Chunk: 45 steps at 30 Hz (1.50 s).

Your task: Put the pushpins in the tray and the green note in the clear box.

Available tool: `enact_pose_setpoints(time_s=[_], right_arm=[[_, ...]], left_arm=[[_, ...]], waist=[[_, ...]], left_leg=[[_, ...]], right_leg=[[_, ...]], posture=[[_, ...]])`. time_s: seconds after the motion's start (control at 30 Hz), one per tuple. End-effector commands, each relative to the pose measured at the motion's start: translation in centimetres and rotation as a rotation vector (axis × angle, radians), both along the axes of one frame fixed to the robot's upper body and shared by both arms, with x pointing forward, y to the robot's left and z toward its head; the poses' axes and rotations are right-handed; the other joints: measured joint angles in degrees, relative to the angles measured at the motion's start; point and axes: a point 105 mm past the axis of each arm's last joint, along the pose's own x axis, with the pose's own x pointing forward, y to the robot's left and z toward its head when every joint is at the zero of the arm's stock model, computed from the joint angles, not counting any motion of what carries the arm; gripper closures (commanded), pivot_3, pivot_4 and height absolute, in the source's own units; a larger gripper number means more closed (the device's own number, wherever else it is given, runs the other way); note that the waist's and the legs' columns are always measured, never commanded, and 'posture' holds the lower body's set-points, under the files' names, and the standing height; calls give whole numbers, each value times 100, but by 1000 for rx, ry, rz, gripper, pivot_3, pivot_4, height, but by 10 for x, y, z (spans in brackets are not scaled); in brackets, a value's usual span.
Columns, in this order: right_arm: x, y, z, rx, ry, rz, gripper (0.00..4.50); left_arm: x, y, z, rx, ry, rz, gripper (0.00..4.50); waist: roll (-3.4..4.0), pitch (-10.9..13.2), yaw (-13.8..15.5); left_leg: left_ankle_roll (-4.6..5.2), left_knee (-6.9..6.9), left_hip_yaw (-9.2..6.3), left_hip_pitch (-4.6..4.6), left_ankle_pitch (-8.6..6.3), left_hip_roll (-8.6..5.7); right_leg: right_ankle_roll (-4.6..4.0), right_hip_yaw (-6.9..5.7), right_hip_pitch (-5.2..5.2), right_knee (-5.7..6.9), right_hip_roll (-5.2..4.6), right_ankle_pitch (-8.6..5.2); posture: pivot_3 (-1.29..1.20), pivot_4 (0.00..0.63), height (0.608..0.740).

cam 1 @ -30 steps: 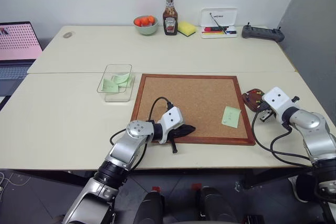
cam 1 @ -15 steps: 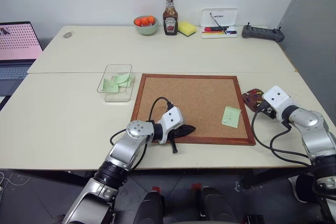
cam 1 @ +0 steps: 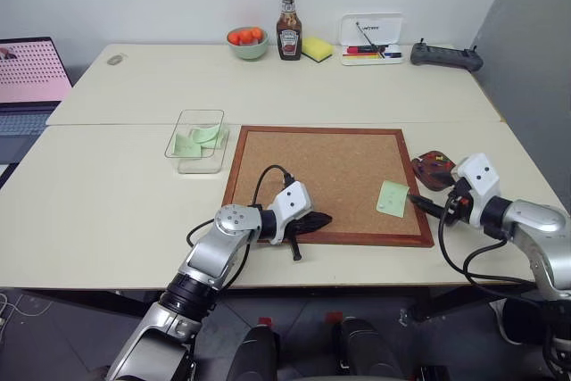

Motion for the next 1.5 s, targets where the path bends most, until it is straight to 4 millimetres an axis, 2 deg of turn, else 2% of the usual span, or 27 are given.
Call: enact_pose_setpoints(time_s=[0.03,0.17,0.37,0.47,0.63,0.8,0.83,1.03,1.5], right_arm=[[-5,26,3,31,-3,81,619],[2,37,-10,18,2,86,619],[12,41,-17,12,-6,79,619],[15,37,-18,16,-8,69,1058],[15,29,-23,3,-1,55,2186],[10,32,-27,-43,-4,98,3176],[9,34,-28,-45,-4,103,3219],[4,37,-27,-43,-9,124,4443],[-2,45,3,28,-85,176,4495]], left_arm=[[-12,0,-27,68,85,-26,4500],[-11,1,-27,72,82,-25,4500],[-11,2,-25,74,78,-21,4500],[-11,4,-26,75,79,-18,4500],[-12,4,-26,75,80,-18,4500],[-12,3,-26,74,79,-20,4500],[-11,3,-26,73,79,-20,4500],[-11,3,-26,73,80,-17,4500],[-12,3,-28,74,85,-15,4500]], waist=[[-2,-1,1],[-2,-1,2],[-3,0,2],[-3,0,1],[-2,0,0],[-3,0,0],[-3,0,0],[-3,0,1],[-2,0,2]], left_leg=[[0,1,0,0,0,0],[0,-3,-3,-1,0,0],[0,-4,-3,-1,0,0],[0,-4,-4,-1,0,1],[0,-4,-4,0,0,1],[0,-4,-3,-1,0,1],[0,-4,-3,0,0,1],[0,-4,-3,-1,0,1],[0,-7,-4,-4,0,0]], right_leg=[[0,0,0,0,0,0],[-2,-4,-1,0,0,-1],[-1,-4,-2,0,0,-1],[-1,-5,-2,0,0,-1],[-1,-5,-2,0,1,-1],[-1,-4,-2,0,1,-1],[-1,-4,-2,0,1,-1],[-1,-4,-2,0,1,-1],[-2,-5,-5,-1,0,-1]], posture=[[0,150,740],[0,150,740],[0,150,740],[0,150,740],[0,150,740],[0,150,740],[0,150,740],[0,150,740],[0,150,740]])
